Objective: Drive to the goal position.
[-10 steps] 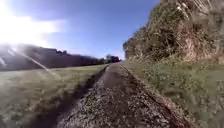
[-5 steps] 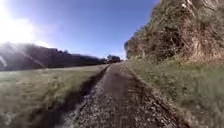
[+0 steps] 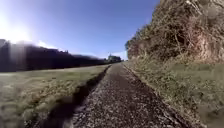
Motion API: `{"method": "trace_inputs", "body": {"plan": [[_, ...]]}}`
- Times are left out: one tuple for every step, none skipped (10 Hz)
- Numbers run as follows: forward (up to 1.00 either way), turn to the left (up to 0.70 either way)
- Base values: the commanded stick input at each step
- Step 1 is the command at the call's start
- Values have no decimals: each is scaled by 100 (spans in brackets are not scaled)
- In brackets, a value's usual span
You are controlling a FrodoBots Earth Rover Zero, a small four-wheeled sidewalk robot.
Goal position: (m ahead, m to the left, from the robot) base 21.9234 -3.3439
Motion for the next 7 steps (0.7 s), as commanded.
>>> {"method": "trace_inputs", "body": {"plan": [[85,0],[85,0],[85,0],[85,0],[85,0],[85,0],[85,0]]}}
